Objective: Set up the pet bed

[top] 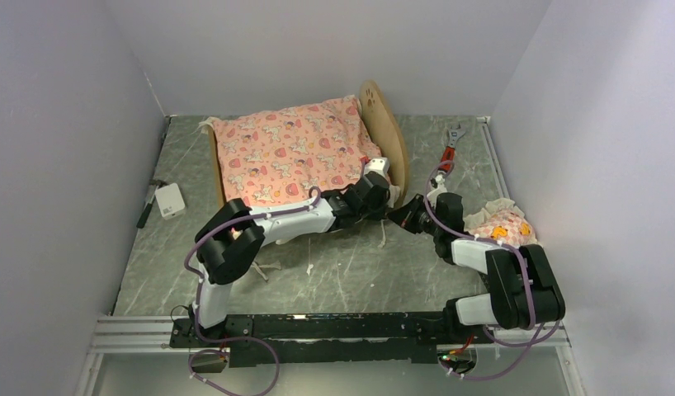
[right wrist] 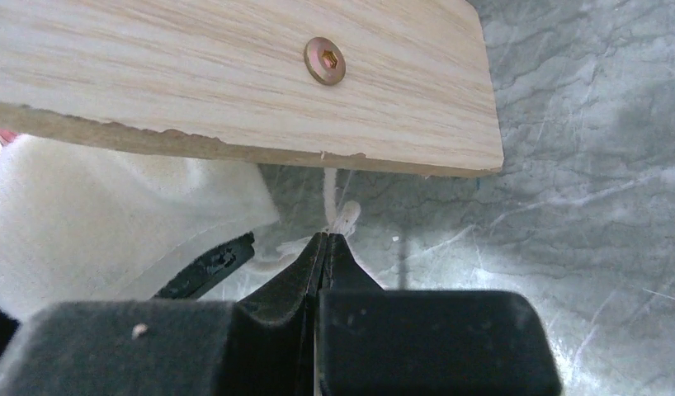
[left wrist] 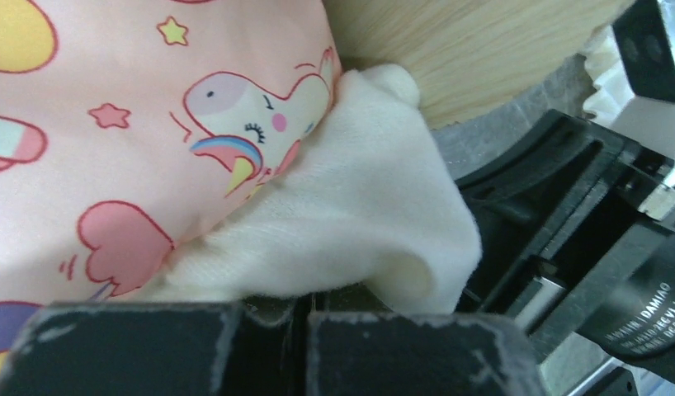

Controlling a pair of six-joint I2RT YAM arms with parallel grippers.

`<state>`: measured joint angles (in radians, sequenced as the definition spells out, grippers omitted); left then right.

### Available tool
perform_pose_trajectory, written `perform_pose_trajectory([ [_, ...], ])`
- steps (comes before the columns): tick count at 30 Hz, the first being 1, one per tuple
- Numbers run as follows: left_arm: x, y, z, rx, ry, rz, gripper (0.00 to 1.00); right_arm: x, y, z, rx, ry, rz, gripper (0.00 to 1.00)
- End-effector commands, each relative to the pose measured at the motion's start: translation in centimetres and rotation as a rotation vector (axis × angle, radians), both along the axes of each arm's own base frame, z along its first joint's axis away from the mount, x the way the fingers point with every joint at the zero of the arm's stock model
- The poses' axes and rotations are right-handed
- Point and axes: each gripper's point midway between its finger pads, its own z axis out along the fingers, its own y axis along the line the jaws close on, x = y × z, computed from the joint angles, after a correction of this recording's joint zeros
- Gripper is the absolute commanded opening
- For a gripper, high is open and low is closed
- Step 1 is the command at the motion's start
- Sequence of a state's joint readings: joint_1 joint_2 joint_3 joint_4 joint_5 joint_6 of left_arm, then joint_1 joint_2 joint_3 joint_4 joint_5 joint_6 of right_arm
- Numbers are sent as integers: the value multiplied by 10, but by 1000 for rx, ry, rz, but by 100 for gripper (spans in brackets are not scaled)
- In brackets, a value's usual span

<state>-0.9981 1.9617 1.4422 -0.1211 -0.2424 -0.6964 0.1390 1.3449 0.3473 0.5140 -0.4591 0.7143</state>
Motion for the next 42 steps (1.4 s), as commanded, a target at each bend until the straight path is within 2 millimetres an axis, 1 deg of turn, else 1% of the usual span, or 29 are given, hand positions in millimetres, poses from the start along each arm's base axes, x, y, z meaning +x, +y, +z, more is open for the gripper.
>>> perform_pose_trajectory([
  [1,-10,-11,33,-82,3,-43,0,18,9,31,41,-118,39,0],
  [5,-13,-9,24,-58,29,-39,0,17,9,39,44,-151,41,0],
  [8,-16,-10,21,-63,45,-46,0,19,8,45,44,-171,30,0],
  [11,-19,-16,28,-85,44,-66,0,19,12,45,55,-170,56,0],
  [14,-20,-22,37,-105,34,-88,0,15,16,40,71,-161,85,0],
  [17,-19,-26,41,-109,33,-97,0,8,25,41,105,-166,147,0],
  [20,-20,-27,38,-106,46,-101,1,2,31,41,124,-166,198,0],
  [23,-22,-28,39,-110,51,-107,6,-5,36,40,138,-166,249,0],
  [27,-21,-25,41,-98,51,-98,17,-12,40,39,162,-162,293,0],
  [29,-21,-22,42,-78,50,-92,24,-15,42,40,173,-163,312,0],
  [32,-21,-15,43,-45,53,-84,40,-16,43,40,177,-162,321,0],
  [35,-24,-6,44,-4,60,-79,61,-17,44,40,179,-163,326,0],
  [37,-26,3,45,32,64,-74,70,-17,44,40,180,-163,328,0],
  [40,-29,18,47,75,65,-56,71,-17,44,41,180,-166,328,0],
  [42,-30,26,46,92,66,-36,67,-17,44,40,181,-162,328,0],
])
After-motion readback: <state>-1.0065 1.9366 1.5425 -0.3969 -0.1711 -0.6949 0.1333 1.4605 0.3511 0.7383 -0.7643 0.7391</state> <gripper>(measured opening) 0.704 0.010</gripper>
